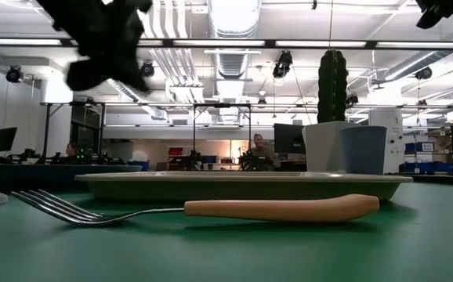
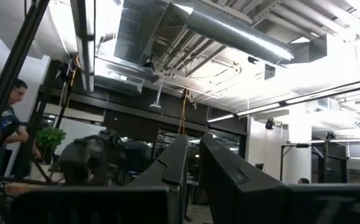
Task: Pick and place plate/cup/fork/spoon on tray
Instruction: Put the plate on the tray
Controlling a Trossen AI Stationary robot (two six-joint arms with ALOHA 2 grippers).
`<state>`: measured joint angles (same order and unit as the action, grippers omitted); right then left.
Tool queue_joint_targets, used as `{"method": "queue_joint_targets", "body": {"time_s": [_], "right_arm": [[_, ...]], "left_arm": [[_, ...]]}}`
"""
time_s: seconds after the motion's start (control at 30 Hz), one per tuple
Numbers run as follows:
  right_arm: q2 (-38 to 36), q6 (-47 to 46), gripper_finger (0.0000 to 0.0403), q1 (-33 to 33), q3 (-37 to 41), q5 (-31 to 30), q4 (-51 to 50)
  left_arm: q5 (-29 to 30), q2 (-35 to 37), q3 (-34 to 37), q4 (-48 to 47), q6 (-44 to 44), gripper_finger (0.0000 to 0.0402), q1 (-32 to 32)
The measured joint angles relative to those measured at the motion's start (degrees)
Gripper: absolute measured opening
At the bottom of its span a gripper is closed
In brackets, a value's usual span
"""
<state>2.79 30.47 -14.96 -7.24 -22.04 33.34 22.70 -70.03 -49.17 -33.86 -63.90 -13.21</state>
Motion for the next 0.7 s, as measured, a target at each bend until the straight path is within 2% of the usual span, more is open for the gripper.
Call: {"method": "queue_joint_targets", "body": {"time_s": [0.1,0.17,0.3,0.43,0.57,0.7], "right_arm": [[0.0,0.23,0.0033,0.0,0.01,-0.02,0.0],[-0.04,0.17,0.0033,0.0,0.01,-0.02,-0.04],[0.0,-0.87,0.0033,0.0,0.01,-0.19,-0.91],[-0.02,-1.12,0.0033,0.0,0.01,-0.48,-1.76],[-0.02,-1.45,0.0033,0.0,0.01,-0.48,-1.77],[0.0,-1.52,0.0033,0.0,0.01,-0.48,-1.79]], "left_arm": [[-6.29,-5.74,-6.56,-18.94,-5.69,0.0,0.0],[-9.48,-8.19,-8.45,-23.94,-6.79,0.0,0.0],[-17.45,-11.14,-8.55,-24.62,-6.36,0.0,0.01],[-20.91,-12.47,-8.55,-24.64,-5.76,0.0,-0.11],[-21.68,-12.66,-8.55,-24.69,-1.79,0.0009,-0.13],[-19.71,-12.38,-8.5,-24.91,1.3,0.0047,-0.13]]}}
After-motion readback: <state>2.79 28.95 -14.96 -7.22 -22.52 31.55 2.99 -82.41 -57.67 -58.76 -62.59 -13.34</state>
